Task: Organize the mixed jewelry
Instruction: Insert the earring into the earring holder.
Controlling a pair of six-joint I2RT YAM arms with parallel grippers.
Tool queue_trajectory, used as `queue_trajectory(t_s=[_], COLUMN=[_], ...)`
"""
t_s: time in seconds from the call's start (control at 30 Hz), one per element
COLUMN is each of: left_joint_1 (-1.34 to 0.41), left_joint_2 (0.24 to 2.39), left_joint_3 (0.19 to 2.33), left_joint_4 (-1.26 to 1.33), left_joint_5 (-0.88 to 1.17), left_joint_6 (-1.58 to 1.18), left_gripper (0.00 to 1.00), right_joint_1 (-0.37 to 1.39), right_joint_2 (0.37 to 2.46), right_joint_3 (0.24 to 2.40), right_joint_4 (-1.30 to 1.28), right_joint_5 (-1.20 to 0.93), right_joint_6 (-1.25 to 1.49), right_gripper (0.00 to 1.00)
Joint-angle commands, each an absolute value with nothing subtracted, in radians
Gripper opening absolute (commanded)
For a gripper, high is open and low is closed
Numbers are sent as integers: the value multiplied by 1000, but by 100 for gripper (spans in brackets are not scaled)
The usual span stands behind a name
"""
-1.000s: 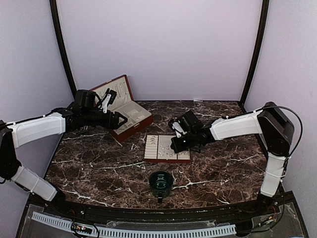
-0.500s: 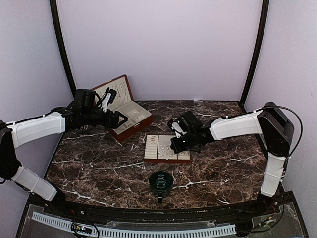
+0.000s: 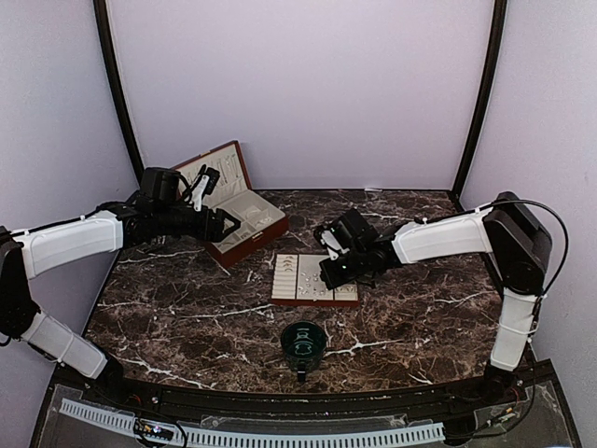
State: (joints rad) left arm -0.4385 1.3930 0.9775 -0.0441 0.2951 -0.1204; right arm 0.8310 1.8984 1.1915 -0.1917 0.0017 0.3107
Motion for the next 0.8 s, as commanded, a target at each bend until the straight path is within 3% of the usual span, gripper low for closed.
queue_trajectory(t_s=[0.0,0.77], left_joint_1=[-437,-437], left_joint_2=[1380,1382], left_joint_3=[1003,1002], left_joint_4=[-50,-47], left_joint_5=[304,309], left_joint_6=[-126,-131], left_gripper=[72,72], right_joint_1=[845,848], right_joint_2=[1926,1942], right_joint_3=[1199,1222], right_joint_4=[-246,-303], right_joint_5=[32,118], right_joint_6=[297,309], right_gripper=[0,0])
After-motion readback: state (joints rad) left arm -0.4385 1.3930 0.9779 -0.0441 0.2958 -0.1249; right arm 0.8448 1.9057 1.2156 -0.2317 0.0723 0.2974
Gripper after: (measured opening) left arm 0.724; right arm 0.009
